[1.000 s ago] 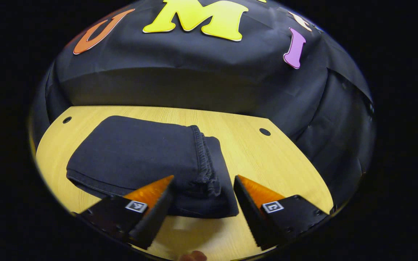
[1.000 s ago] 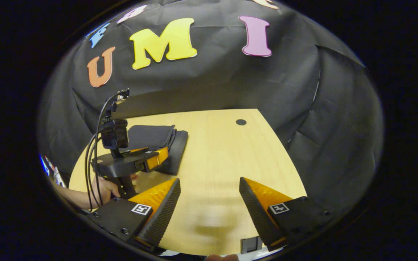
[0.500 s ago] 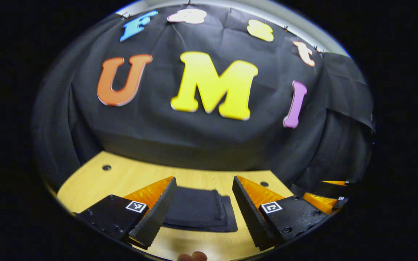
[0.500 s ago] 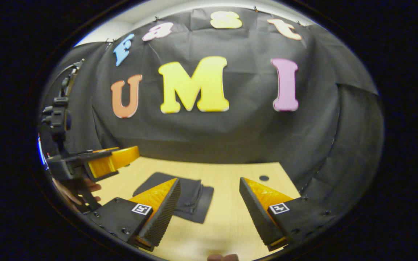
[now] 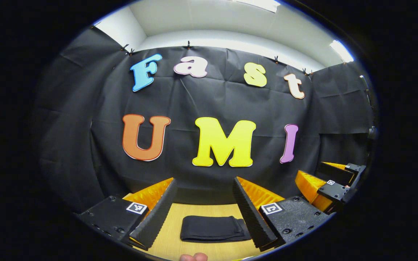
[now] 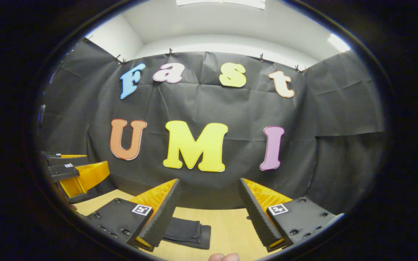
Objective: Grasp the waist and the cuffs of the jeans and fold them to make the two legs overlap; first hold the waist and fold one-third of the jeans toward the cuffs, then hold the cuffs and fold the remaining one-third in the same direction to finish folding.
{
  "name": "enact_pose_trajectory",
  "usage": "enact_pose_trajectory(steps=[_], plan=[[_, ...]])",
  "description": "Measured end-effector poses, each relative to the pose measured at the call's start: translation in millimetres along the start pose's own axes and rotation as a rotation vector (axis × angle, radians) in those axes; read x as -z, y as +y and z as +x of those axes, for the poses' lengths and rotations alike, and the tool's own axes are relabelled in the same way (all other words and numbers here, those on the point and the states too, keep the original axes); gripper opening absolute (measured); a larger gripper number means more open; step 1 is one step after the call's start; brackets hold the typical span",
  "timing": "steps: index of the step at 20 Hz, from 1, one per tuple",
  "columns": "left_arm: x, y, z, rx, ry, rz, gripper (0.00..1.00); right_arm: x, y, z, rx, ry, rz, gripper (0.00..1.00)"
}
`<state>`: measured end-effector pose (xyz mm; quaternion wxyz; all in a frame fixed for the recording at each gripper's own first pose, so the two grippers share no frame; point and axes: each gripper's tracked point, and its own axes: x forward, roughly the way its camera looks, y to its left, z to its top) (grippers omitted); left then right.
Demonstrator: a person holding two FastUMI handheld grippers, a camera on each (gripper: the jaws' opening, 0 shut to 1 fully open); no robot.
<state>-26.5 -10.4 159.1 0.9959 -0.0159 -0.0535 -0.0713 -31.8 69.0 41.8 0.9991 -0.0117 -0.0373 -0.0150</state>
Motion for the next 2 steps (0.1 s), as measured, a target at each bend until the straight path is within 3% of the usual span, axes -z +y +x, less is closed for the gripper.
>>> enact_pose_trajectory(steps=[1,2], plan=[[1.4,8.7,-9.5,-0.015,-0.007,0.000,1.00,-0.3,4.2,-9.8,0.007,-0.009,-0.006,0.98],[0.6,14.9,-16.7,-0.026,-0.010,-0.006,0.87,-1.4,6.6,-15.9,0.014,-0.022,-0.010,0.99]])
